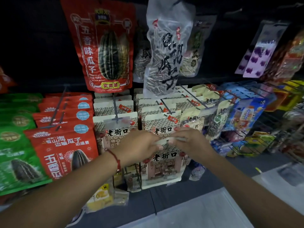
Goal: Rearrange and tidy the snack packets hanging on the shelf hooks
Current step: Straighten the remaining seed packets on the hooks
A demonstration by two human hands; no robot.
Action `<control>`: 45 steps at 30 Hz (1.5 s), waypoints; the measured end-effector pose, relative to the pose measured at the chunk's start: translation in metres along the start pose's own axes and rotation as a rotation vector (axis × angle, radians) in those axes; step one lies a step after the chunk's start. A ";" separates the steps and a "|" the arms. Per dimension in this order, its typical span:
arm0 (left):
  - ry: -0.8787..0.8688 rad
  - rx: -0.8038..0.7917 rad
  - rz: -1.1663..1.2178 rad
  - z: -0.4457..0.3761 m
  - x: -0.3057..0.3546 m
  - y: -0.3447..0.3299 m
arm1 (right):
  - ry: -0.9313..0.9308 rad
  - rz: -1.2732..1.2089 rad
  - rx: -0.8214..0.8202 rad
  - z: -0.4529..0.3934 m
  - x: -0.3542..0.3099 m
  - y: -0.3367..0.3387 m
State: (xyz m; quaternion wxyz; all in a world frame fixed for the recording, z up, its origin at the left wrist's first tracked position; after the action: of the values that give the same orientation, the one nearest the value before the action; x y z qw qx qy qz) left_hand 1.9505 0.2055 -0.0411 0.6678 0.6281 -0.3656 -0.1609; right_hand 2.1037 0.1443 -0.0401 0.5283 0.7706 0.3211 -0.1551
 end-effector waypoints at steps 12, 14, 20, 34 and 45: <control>0.060 -0.073 -0.021 0.028 -0.011 -0.086 | -0.069 -0.001 -0.057 -0.005 0.077 0.017; 0.085 -0.071 -0.011 0.033 -0.007 -0.087 | -0.028 0.007 -0.049 -0.021 0.083 0.020; 0.226 -0.135 0.021 0.043 -0.011 -0.088 | 0.021 0.122 -0.104 -0.059 0.091 0.003; 0.333 -0.109 0.010 0.053 -0.013 -0.063 | 0.109 0.392 0.164 -0.073 0.076 0.009; 0.149 -0.101 0.021 0.053 -0.019 -0.067 | 0.156 0.225 0.036 0.011 0.066 0.025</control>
State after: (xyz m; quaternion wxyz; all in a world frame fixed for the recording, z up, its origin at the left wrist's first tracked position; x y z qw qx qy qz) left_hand 1.9171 0.1689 -0.1137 0.7256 0.6000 -0.3129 -0.1253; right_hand 2.1708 0.1506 -0.0648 0.5018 0.8208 0.2700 -0.0400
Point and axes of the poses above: each hand's wrist, its own z-axis away from the middle knuckle, its own y-axis out of the back of the hand, x = y × z, the point moved 6 cm from there along -z, towards the middle knuckle, and after that the axes turned 14 degrees about y, right-handed, at the moved point
